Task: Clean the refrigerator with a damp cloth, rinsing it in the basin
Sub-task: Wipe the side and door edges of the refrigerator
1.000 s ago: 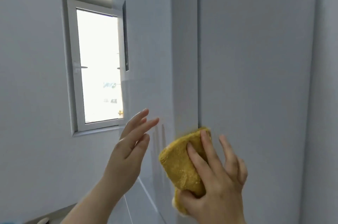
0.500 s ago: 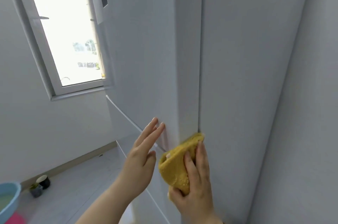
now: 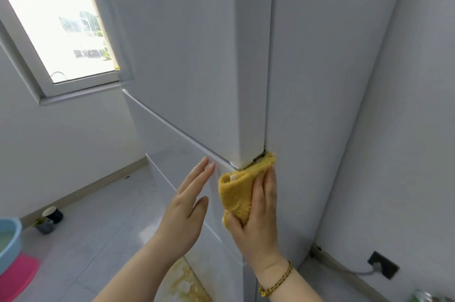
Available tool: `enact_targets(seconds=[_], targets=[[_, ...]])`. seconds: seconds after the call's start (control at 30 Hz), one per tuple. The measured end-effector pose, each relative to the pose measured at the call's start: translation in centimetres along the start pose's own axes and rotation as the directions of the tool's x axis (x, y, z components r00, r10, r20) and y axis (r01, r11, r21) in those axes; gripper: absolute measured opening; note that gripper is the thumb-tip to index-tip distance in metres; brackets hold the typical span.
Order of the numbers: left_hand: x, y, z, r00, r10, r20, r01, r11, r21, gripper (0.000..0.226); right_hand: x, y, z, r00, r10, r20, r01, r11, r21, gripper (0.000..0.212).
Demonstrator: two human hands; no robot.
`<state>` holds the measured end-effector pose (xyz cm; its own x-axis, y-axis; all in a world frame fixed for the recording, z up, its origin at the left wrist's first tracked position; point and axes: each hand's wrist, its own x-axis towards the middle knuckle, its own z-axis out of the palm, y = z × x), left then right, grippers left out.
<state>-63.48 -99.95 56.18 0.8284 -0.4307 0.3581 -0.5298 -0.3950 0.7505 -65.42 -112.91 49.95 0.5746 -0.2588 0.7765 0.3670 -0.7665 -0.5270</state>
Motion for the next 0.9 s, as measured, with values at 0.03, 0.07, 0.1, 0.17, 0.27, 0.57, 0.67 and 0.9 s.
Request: enact_targets(seconds=[0.03,0.07,0.1,0.17,0.27,0.57,0.67,0.9], targets=[[0.0,-0.1,0.1,0.999,-0.01,0.033,0.01,1.0,0.003,0.064,-1.6,0.6,0.6,0.999,0.047,0.017,-0.047,0.999,-0.014,0.091],[-0.1,-0.3,0.4,0.998,-0.02,0.059,0.02,1.0,0.003,0.065,-3.5,1.2,1.0,0.994,0.104,0.035,-0.104,0.995,-0.009,0.091],[-0.1,-0.5,0.5,0.997,-0.025,0.067,0.025,1.0,0.005,0.066,-5.3,1.8,1.5,0.985,0.163,0.055,-0.164,0.987,-0.001,0.09],[-0.3,-0.9,0.8,0.997,-0.038,0.07,0.037,0.999,0.008,0.069,-8.6,2.7,2.1,0.956,0.279,0.093,-0.278,0.96,-0.021,0.089],[-0.4,-1.2,1.1,0.998,-0.019,0.063,0.019,1.0,0.004,0.072,-9.8,2.2,1.8,0.871,0.469,0.146,-0.477,0.878,0.028,0.09],[-0.2,-1.7,1.3,0.996,0.036,0.087,-0.03,0.997,-0.076,0.065,0.5,-2.1,0.0,0.982,0.188,-0.002,-0.182,0.953,0.243,0.074],[-0.2,-2.0,1.3,0.995,0.061,0.077,-0.055,0.995,-0.083,0.067,-2.0,-0.2,0.9,0.988,0.152,-0.032,-0.146,0.98,0.138,0.083],[-0.3,-2.3,1.8,0.995,0.071,0.069,-0.065,0.994,-0.085,0.071,-6.2,0.9,0.5,0.948,0.299,0.112,-0.313,0.939,0.143,0.072]])
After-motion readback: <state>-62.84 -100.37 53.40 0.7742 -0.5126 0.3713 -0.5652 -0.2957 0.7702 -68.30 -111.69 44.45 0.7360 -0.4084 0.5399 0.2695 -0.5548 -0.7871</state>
